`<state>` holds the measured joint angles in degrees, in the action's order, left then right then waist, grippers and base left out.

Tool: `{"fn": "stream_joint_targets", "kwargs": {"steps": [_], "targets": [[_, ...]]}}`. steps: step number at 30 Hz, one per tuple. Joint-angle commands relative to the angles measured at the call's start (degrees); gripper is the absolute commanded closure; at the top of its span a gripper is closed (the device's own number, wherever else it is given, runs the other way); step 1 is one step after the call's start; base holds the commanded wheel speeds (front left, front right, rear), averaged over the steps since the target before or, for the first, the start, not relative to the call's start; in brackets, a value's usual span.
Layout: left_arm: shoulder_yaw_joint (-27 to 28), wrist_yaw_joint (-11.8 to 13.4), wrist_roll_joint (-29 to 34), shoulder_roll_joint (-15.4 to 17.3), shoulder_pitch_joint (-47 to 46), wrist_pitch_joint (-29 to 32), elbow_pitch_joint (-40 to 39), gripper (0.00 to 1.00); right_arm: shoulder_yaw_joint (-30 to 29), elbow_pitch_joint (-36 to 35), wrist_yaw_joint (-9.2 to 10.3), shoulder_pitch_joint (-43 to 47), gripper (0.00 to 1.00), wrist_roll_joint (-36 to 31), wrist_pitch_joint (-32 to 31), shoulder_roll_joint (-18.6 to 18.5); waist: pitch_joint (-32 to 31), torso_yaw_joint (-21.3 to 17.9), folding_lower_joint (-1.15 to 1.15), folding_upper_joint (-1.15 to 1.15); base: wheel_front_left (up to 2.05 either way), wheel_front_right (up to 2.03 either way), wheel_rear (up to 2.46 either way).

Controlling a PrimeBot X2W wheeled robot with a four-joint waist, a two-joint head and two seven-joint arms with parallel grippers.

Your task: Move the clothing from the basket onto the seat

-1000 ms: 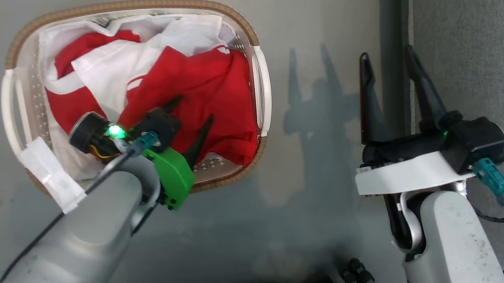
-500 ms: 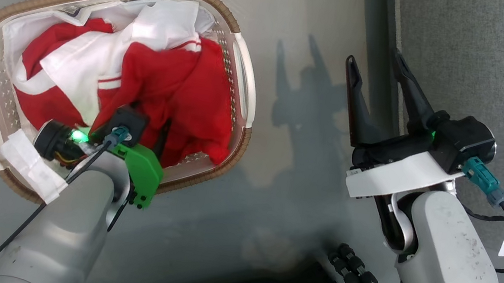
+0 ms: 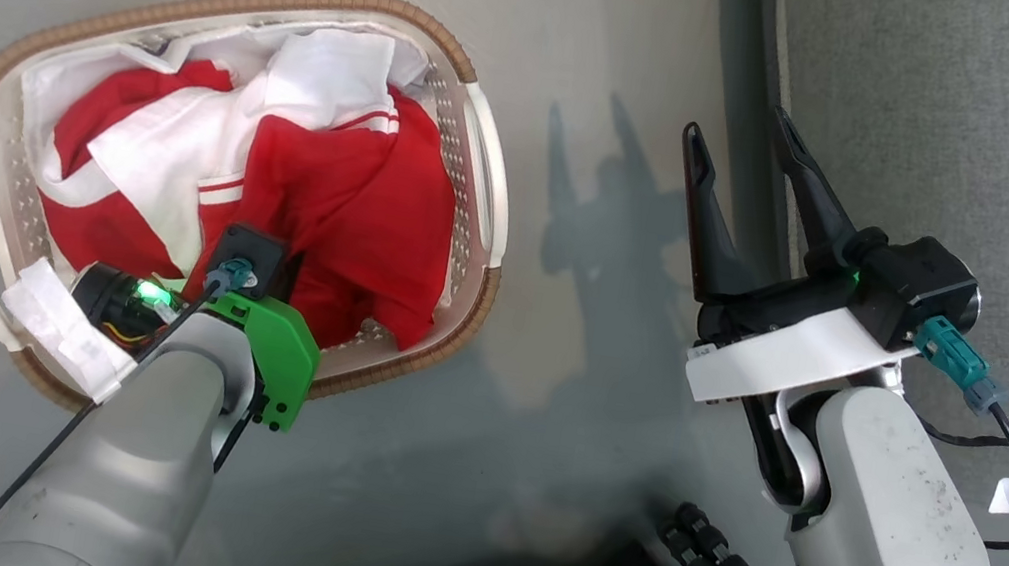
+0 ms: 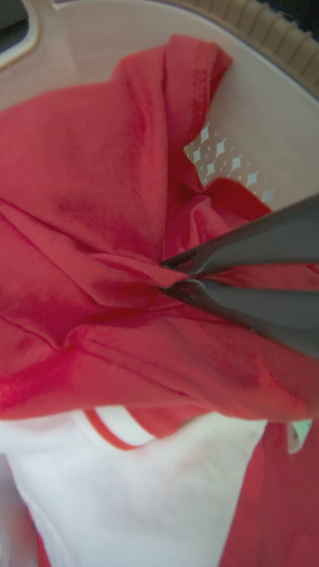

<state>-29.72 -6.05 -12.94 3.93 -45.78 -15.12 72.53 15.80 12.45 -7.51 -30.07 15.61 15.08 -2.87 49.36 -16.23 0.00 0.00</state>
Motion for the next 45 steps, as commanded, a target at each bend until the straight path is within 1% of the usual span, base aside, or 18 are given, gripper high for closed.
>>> {"fn": "stream_joint_targets", "kwargs": {"steps": [1, 6, 12, 18, 27, 37, 45], "targets": [[0.07, -0.22, -0.4, -0.13, 0.67, 0.01, 0.06, 1.0, -0.18, 0.35, 0.04, 0.4, 0.0, 0.18, 0.14, -0.15, -2.01, 0.32, 0.0, 0.0, 0.0, 0.0, 0.0], [0.65, -0.49, -1.77, -0.4, 3.66, -0.02, -2.92, 1.0, -0.67, 1.27, 0.04, 1.79, 0.0, -0.58, 0.14, -0.16, -6.82, 1.23, 0.0, 0.0, 0.0, 0.0, 0.0], [1.68, -0.83, -3.2, -0.7, 9.25, -0.03, -8.58, 1.0, -1.23, 3.08, 0.04, 4.5, 0.0, -1.62, 0.14, -0.2, -14.14, 3.66, 0.0, 0.0, 0.0, 0.0, 0.0], [2.99, -1.02, -3.77, -0.87, 15.48, -0.04, -14.77, 1.0, -2.0, 5.05, 0.04, 8.11, 0.0, -1.9, 0.14, -0.99, -21.99, 7.2, 0.0, 0.0, 0.0, 0.0, 0.0], [4.96, -1.43, -3.82, -0.98, 25.03, -0.04, -26.11, 1.0, -2.83, 7.99, 0.04, 15.21, 0.0, -1.9, 0.14, -1.8, -33.85, 12.52, 0.0, 0.0, 0.0, 0.0, 0.0], [8.27, -1.46, -2.8, -0.96, 30.89, -0.04, -36.54, 1.0, -2.63, 9.68, 0.04, 20.57, 0.0, -2.07, 0.14, -1.54, -41.12, 14.66, 0.0, 0.0, 0.0, 0.0, 0.0], [11.06, -1.45, -2.76, -0.97, 30.55, -0.05, -46.63, 1.0, -2.66, 10.21, 0.04, 23.6, 0.0, -1.8, 0.14, -1.53, -43.79, 15.14, 0.0, 0.0, 0.0, 0.0, 0.0]]}}
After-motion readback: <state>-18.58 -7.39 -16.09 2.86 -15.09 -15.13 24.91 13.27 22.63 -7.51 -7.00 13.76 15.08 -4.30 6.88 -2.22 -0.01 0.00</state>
